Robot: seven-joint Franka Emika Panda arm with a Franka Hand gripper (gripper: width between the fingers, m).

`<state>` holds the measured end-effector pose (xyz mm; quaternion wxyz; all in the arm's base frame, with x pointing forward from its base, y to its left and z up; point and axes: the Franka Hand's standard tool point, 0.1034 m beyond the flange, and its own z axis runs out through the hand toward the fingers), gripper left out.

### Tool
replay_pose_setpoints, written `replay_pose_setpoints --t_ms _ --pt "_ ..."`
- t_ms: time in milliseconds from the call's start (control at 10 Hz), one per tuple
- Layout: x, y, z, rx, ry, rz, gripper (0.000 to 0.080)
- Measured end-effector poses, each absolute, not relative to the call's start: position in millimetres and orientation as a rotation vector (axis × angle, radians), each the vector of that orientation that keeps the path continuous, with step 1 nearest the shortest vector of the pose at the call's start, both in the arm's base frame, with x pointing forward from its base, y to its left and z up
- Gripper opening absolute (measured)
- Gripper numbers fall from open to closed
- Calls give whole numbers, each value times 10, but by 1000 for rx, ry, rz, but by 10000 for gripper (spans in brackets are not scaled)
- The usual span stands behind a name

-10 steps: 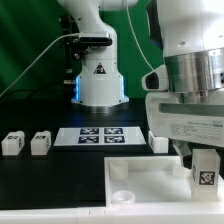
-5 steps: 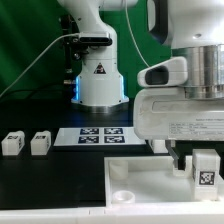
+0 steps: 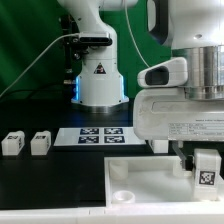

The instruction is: Assemble one leg

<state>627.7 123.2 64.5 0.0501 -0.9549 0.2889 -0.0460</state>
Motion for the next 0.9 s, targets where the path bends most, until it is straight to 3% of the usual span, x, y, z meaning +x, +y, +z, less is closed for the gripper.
replay_pose_setpoints --t_ms 900 --pt "6301 1223 631 -1841 2235 -1 297"
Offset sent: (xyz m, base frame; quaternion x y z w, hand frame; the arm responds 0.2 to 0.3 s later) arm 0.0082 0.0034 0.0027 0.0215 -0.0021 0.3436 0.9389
